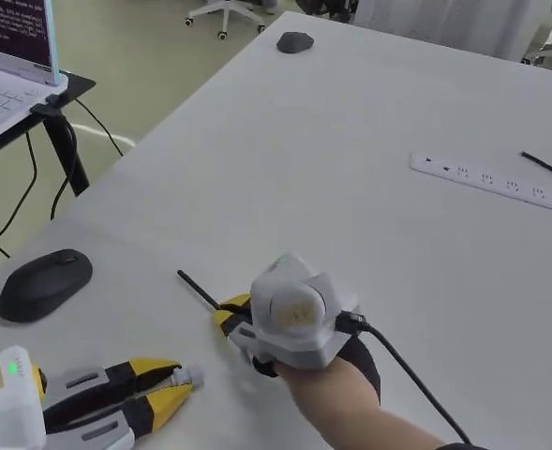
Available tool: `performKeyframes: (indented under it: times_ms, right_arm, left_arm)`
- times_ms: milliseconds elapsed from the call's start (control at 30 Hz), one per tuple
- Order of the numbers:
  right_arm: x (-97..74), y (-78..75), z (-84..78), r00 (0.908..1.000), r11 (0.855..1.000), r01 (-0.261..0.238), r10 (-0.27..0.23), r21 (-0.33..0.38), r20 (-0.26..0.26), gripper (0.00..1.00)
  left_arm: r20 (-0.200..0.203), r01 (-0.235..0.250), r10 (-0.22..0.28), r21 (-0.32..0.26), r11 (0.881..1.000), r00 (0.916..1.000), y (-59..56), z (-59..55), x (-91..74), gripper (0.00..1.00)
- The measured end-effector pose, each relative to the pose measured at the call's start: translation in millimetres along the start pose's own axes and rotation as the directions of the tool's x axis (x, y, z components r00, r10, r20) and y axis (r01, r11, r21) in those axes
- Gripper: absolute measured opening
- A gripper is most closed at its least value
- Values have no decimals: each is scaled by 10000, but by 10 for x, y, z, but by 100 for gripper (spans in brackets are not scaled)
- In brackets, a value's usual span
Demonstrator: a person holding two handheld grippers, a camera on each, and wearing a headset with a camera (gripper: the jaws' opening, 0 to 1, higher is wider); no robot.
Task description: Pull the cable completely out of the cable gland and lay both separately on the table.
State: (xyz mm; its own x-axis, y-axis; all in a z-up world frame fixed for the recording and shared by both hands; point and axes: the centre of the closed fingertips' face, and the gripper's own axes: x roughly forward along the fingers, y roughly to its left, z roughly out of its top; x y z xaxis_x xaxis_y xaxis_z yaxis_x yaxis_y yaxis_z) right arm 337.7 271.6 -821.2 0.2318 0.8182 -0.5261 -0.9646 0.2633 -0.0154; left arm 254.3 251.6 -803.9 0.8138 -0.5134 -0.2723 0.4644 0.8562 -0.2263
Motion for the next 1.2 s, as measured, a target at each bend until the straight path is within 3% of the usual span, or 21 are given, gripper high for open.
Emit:
performKeyframes:
  times_ms: [67,100,200,233,367,533,567,700,900,933,967,1000,1100,1200]
  right_arm:
    - [0,10,4,10000,9999,-93,93,143,-8,0]
    - [0,13,5,9999,9997,-120,121,222,-45,1]
    - [-7,2,5,10000,9999,-31,32,134,-57,7]
    - [-10,8,5,10000,9999,-64,65,113,-46,8]
    - [-1,-12,1,9999,9989,-138,135,441,79,15]
    - [-25,-17,0,9999,9986,-25,18,529,129,24]
    - [-29,-15,0,9999,9983,-21,13,577,143,25]
    - [-53,-54,35,9988,9975,197,-226,674,423,38]
    - [-152,-269,112,9909,9851,846,-989,1497,908,75]
    - [-160,-288,121,9900,9829,852,-1020,1634,977,81]
    - [-181,-310,179,9852,9781,791,-1062,1928,1346,87]
    - [-197,-332,168,9859,9788,844,-1092,1866,1266,90]
    - [-267,-362,192,9839,9793,1040,-1269,1738,1262,100]
    - [-369,-448,186,9807,9699,1296,-1560,2063,1175,100]
  left_arm:
    - [-48,37,-37,77,10000,10000,5,-1,8,16]
    - [-179,-104,111,408,9991,9998,40,-18,12,16]
    - [-288,-370,376,215,9991,9989,92,-61,24,16]
    - [-7,-491,492,471,9977,9988,107,3,31,17]
    - [-76,-567,570,391,9976,9983,113,15,5,18]
    - [34,-643,643,310,9974,9979,116,66,-10,39]
    - [-23,-840,842,549,9950,9964,148,67,-9,41]
    - [-5,-902,903,375,9952,9959,152,77,4,48]
    - [184,-851,853,-97,9963,9962,115,201,38,79]
    - [137,-923,924,-71,9957,9956,120,209,49,85]
    - [-205,-1328,1341,568,9895,9908,191,187,53,95]
    - [-300,-1246,1289,1170,9853,9912,178,205,47,97]
    - [184,-703,700,135,9974,9974,52,324,89,99]
    - [-85,-772,775,315,9965,9970,67,334,112,99]
